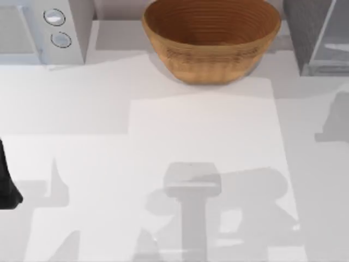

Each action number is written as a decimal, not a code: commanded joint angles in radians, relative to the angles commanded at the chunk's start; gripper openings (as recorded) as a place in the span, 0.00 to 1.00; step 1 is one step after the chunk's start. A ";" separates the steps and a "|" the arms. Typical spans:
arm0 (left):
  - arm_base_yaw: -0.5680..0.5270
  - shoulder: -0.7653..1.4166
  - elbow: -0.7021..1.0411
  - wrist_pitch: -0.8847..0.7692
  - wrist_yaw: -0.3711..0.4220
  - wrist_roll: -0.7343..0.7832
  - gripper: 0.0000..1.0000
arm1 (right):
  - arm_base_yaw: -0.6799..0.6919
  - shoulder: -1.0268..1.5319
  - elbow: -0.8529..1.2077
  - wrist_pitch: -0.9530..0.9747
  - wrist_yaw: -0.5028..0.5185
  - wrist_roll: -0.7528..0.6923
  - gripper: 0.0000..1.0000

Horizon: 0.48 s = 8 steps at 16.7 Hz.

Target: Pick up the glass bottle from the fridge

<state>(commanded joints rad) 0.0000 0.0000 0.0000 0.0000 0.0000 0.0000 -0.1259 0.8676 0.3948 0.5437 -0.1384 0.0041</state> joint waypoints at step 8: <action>0.000 0.000 0.000 0.000 0.000 0.000 1.00 | 0.100 -0.732 -0.331 -0.450 0.111 0.000 0.00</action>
<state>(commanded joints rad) 0.0000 0.0000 0.0000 0.0000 0.0000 0.0000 -0.0257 0.1355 0.0636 0.0941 -0.0277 0.0042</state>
